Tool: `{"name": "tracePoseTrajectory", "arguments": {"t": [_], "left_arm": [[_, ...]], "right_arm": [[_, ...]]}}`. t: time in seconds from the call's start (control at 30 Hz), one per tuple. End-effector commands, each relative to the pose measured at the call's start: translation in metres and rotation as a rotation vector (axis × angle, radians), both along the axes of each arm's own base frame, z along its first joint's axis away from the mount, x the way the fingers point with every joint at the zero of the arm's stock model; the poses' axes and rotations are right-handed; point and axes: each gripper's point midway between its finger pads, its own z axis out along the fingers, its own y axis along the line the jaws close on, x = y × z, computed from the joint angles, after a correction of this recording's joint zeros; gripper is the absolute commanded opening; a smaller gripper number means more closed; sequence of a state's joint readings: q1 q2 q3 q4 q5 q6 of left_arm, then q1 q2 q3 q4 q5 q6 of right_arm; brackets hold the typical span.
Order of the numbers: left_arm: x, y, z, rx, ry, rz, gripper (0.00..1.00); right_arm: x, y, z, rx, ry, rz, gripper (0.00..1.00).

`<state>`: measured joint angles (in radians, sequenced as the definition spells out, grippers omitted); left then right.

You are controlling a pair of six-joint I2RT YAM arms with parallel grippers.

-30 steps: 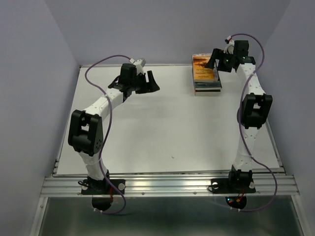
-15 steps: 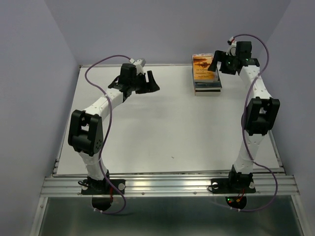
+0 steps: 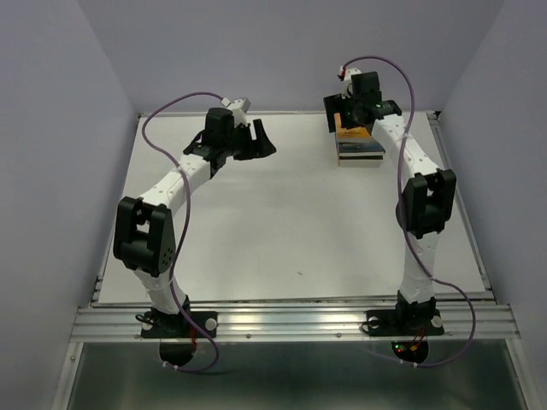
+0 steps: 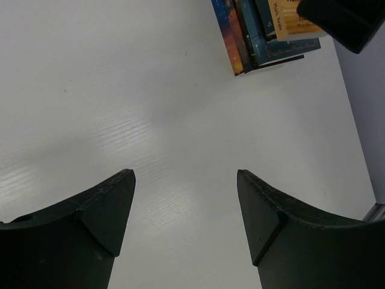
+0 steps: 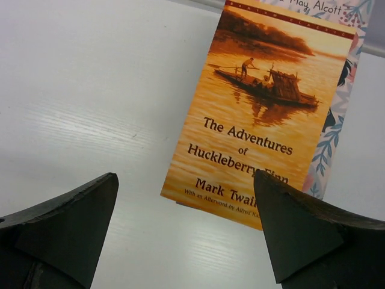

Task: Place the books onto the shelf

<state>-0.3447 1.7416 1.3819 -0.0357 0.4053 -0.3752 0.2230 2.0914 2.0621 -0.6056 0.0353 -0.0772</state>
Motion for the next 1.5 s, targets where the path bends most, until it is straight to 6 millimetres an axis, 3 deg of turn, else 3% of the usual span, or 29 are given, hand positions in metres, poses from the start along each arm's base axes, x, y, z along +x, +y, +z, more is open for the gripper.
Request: {"name": "tracePoseTrajectory", "arguments": {"t": [0.0, 0.27, 0.47, 0.67, 0.8, 0.9, 1.03, 1.1, 1.17, 1.2, 1.23, 1.3, 1.33, 1.37, 1.4, 1.43, 1.47], "left_arm": [[-0.001, 0.006, 0.035, -0.021, -0.091, 0.013, 0.8], [0.005, 0.005, 0.036, -0.021, -0.097, 0.012, 0.8], [0.007, 0.002, 0.034, -0.022, -0.092, -0.001, 0.8], [0.008, 0.002, 0.03, -0.017, -0.085, -0.004, 0.8], [0.007, 0.002, 0.034, -0.02, -0.094, -0.003, 0.8], [0.008, 0.005, 0.04, -0.015, -0.107, 0.013, 0.8], [0.006, 0.015, 0.055, -0.001, -0.139, 0.046, 0.84], [0.004, 0.026, 0.065, 0.012, -0.168, 0.097, 0.9], [0.003, 0.045, 0.063, 0.025, -0.161, 0.174, 0.9], [-0.001, 0.054, 0.073, 0.018, -0.178, 0.201, 0.9], [-0.003, 0.063, 0.074, 0.016, -0.176, 0.23, 0.91], [-0.007, 0.091, 0.064, 0.019, -0.149, 0.328, 0.93], [-0.014, 0.102, 0.076, 0.009, -0.174, 0.368, 0.94], [-0.016, 0.125, 0.065, 0.028, -0.152, 0.454, 0.96], [-0.024, 0.138, 0.074, 0.033, -0.17, 0.501, 0.99], [-0.029, 0.15, 0.073, 0.045, -0.168, 0.548, 0.99], [-0.031, 0.174, 0.067, 0.082, -0.163, 0.647, 0.99]], "right_arm": [[0.016, -0.023, -0.002, -0.118, -0.021, -0.066, 1.0], [0.028, -0.023, -0.036, -0.211, 0.037, -0.036, 1.0], [0.026, -0.034, -0.042, -0.273, 0.053, -0.048, 1.0], [0.029, -0.029, -0.037, -0.272, 0.035, -0.011, 1.0], [0.03, -0.025, -0.025, -0.245, 0.009, -0.011, 1.0], [0.029, -0.016, 0.0, -0.172, -0.039, -0.011, 1.0], [0.018, -0.018, 0.058, -0.029, -0.144, -0.134, 1.0], [-0.002, -0.035, 0.081, 0.077, -0.171, -0.263, 1.0], [-0.015, -0.049, 0.09, 0.188, -0.185, -0.31, 1.0], [-0.036, -0.076, 0.083, 0.258, -0.164, -0.398, 1.0], [-0.047, -0.089, 0.08, 0.287, -0.166, -0.447, 1.0], [-0.07, -0.123, 0.074, 0.273, -0.207, -0.588, 1.0], [-0.1, -0.138, 0.058, 0.266, -0.199, -0.67, 1.0], [-0.116, -0.161, 0.056, 0.229, -0.235, -0.779, 1.0], [-0.145, -0.168, 0.044, 0.233, -0.235, -0.834, 1.0], [-0.159, -0.173, 0.038, 0.231, -0.242, -0.873, 1.0], [-0.173, -0.18, 0.034, 0.224, -0.263, -0.917, 1.0]]}}
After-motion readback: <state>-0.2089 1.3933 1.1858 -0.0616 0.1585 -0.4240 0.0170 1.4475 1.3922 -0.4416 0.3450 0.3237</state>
